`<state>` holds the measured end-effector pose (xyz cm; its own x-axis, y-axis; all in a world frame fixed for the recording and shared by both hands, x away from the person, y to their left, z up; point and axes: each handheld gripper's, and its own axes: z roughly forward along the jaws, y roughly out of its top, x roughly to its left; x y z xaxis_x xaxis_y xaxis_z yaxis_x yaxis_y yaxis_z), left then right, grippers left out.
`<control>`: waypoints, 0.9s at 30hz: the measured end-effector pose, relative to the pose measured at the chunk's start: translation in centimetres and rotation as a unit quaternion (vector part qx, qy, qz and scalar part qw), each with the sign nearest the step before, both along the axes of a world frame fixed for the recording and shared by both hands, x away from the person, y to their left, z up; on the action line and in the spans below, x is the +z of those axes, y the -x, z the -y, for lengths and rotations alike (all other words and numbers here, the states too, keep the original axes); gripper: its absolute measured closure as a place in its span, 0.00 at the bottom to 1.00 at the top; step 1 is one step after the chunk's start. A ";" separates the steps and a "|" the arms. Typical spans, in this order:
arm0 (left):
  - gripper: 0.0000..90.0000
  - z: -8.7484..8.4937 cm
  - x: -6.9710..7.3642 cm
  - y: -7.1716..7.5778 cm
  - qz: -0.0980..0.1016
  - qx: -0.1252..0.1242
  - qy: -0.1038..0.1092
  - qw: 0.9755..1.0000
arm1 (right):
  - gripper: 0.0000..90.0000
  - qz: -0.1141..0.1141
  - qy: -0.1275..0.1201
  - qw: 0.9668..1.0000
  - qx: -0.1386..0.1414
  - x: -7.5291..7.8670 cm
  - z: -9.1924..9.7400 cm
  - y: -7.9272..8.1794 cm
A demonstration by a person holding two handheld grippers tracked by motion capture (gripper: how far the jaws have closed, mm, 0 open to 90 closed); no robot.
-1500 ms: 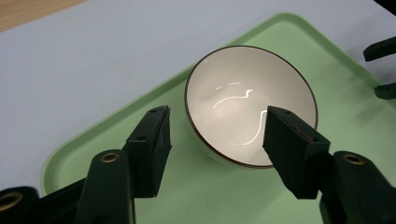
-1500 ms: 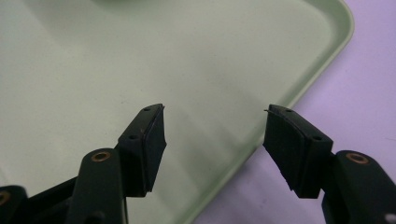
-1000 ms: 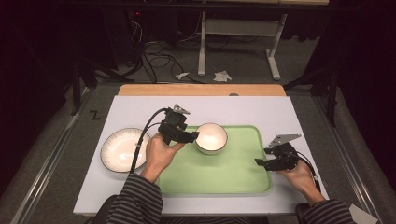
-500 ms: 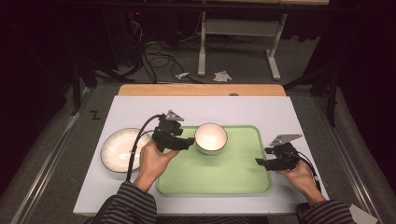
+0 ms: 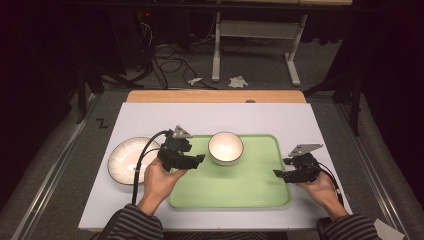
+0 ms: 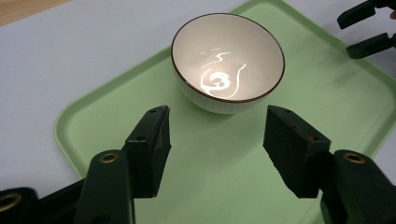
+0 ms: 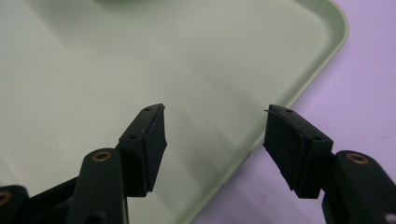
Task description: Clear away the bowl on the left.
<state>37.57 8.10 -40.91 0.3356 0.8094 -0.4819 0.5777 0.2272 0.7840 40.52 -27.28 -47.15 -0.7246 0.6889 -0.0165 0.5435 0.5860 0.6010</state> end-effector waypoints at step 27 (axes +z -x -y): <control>0.48 0.7 -3.3 2.2 -0.021 -0.001 -0.012 1.000 | 0.45 0.001 0.002 1.000 0.003 0.0 -0.1 0.1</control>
